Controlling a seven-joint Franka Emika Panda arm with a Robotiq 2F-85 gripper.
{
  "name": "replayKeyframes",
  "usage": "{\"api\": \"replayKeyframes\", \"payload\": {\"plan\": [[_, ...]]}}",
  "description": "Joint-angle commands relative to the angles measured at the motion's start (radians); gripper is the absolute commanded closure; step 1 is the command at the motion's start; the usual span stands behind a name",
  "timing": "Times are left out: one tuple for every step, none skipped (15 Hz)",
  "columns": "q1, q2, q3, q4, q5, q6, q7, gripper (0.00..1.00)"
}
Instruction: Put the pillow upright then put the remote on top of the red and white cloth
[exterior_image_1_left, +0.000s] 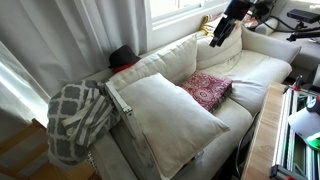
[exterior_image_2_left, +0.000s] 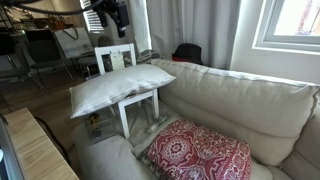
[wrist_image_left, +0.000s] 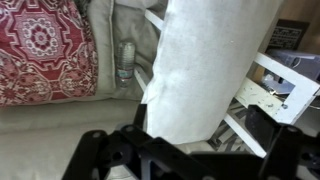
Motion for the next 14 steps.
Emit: {"api": "replayKeyframes", "payload": {"plan": [[0.129,0.227,0.005,0.039,0.241,0.14,-0.163,0.0],[0.142,0.291,0.028,0.053,0.293,0.176,-0.196,0.0],[0.155,0.354,0.049,0.08,0.375,0.187,-0.261,0.0],[0.065,0.219,0.092,0.02,0.277,0.143,-0.177,0.0],[0.067,0.273,0.119,0.035,0.325,0.163,-0.213,0.0],[0.067,0.313,0.135,0.052,0.343,0.171,-0.226,0.0],[0.064,0.339,0.143,0.067,0.349,0.175,-0.23,0.0],[0.061,0.352,0.146,0.076,0.351,0.175,-0.234,0.0],[0.06,0.356,0.146,0.081,0.352,0.176,-0.235,0.0],[0.06,0.355,0.146,0.083,0.352,0.176,-0.235,0.0],[0.06,0.354,0.145,0.084,0.352,0.175,-0.235,0.0],[0.136,0.394,0.062,0.102,0.405,0.191,-0.247,0.0],[0.124,0.417,0.065,0.12,0.47,0.171,-0.292,0.0],[0.125,0.442,0.06,0.138,0.543,0.154,-0.33,0.0]]}}
